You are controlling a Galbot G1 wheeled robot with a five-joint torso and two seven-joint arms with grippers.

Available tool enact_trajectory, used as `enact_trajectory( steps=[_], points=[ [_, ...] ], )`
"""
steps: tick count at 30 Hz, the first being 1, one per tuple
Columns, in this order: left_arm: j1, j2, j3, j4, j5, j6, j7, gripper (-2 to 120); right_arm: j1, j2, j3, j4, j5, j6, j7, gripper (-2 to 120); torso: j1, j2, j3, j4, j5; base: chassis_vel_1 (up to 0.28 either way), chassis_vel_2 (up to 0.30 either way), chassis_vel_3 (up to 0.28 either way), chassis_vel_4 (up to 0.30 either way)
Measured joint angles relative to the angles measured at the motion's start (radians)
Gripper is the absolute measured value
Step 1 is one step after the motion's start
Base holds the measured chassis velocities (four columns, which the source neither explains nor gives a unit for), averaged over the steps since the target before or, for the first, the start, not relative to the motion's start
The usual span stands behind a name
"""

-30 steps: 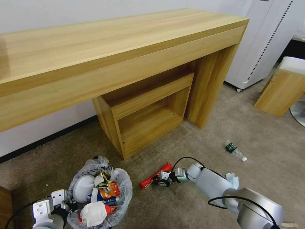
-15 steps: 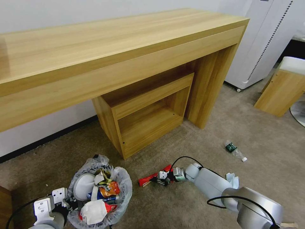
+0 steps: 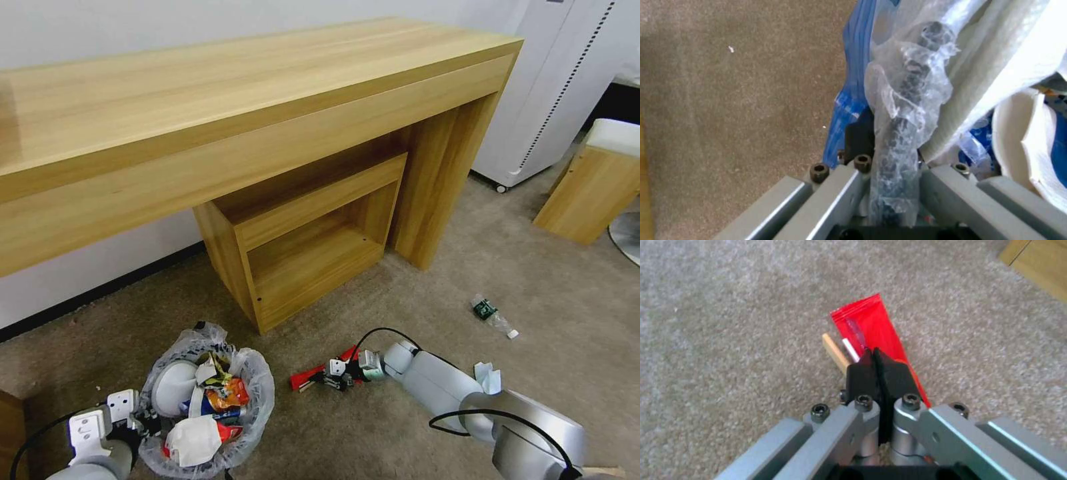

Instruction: Pick up the trash bin and place the garbage on the floor into it.

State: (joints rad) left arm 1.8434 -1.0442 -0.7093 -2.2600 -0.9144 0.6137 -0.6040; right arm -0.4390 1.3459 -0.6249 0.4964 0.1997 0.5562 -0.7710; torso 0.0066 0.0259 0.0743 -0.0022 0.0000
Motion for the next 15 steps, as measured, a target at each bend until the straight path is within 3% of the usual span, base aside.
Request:
enact_trajectory(
  steps=[15],
  points=[
    [0.008, -0.002, 0.004, -0.009, 0.0, 0.0, -0.013, 0, -0.007, -0.066, 0.004, 0.131, 0.088, -0.006, -0.014, 0, 0.0, 0.0, 0.0, 0.0, 0.0001, 0.0, 0.0, 0.0, 0.0]
  ],
)
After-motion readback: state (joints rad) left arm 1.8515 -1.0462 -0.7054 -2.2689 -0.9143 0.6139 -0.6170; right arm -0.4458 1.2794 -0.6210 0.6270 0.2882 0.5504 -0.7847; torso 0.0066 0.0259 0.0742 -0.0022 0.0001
